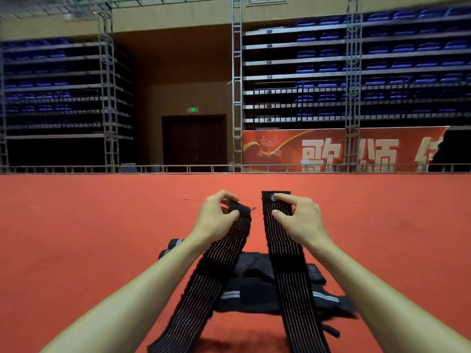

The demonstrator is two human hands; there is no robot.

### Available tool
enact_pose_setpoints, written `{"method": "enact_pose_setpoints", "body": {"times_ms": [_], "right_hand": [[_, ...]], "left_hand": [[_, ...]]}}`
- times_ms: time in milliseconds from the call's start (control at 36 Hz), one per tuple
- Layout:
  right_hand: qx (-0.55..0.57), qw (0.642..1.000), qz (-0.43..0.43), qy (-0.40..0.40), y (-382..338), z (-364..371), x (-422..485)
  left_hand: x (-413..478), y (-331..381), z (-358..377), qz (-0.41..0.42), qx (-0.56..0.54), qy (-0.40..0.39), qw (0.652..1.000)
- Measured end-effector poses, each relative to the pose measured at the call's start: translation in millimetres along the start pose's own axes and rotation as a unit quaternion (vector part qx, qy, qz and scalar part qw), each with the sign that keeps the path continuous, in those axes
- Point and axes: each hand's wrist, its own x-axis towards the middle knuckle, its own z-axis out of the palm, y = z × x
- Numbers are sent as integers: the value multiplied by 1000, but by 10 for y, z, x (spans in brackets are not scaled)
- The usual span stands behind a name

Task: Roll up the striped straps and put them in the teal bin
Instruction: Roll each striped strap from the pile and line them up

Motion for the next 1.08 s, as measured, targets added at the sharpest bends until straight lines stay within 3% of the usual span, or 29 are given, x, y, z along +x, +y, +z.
{"method": "enact_pose_setpoints", "body": {"times_ms": [139,250,444,722,1083], "right_hand": [[76,997,11,-1,-151,-33,6],[201,978,27,-52,-170,-20,-4],[272,957,29,-97,-86,-92,-68],[254,963,16,-92,52,-114,-108],[282,954,9,-99,91,-182,-158]], "left_hand": [[15,254,59,31,-21,60,998],[-65,352,151,57,-63,12,996],[-214,442,206,94,-111,-98,984],[-86,220,183,178,97,-60,977],[-10,229,62,206,132,-109,964]]}}
